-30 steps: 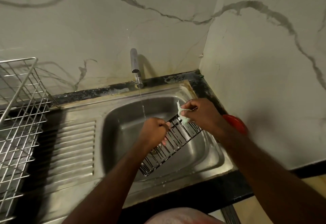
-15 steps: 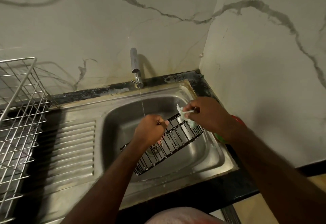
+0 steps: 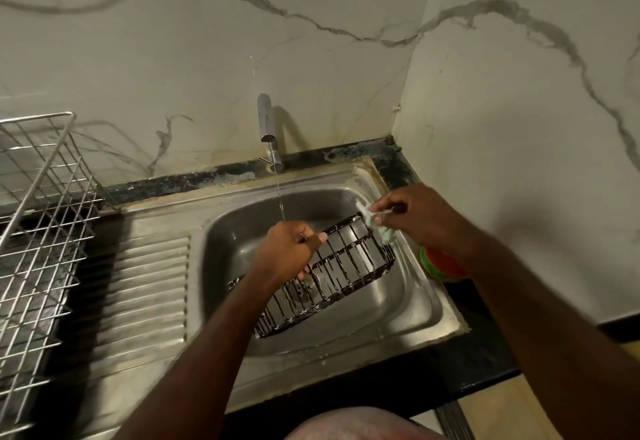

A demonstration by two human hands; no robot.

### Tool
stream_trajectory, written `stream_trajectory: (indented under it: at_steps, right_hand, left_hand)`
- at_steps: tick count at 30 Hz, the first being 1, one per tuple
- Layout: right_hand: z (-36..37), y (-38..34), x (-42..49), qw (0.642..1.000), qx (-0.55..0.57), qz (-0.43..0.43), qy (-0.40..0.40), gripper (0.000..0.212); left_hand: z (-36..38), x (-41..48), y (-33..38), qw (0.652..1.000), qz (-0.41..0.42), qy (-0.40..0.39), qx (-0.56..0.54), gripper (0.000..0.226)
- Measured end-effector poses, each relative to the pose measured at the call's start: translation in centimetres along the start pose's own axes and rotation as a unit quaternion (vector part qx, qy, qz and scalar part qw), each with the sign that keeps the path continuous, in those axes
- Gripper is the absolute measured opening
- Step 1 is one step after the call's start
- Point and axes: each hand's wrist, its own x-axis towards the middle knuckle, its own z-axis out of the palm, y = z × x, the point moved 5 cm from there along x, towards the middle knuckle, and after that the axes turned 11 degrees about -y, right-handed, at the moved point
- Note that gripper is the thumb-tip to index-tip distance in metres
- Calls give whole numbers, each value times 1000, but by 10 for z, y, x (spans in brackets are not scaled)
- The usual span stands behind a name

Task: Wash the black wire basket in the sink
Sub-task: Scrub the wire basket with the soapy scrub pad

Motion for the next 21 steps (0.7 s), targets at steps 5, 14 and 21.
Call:
stream_trajectory:
  at_steps: [5, 14, 21]
  right_hand:
    - [19, 11, -9, 994, -84, 17, -66, 11]
    - [4, -7, -7, 999, 19, -18, 22, 12]
    - [19, -7, -21, 990, -5, 0, -140, 11]
  left_hand:
    - [-4, -1, -7, 1000, -7, 6, -11, 24]
    - [-15, -2, -12, 996, 11, 1, -86, 26]
    - [-22, -7, -23, 994, 20, 7, -110, 29]
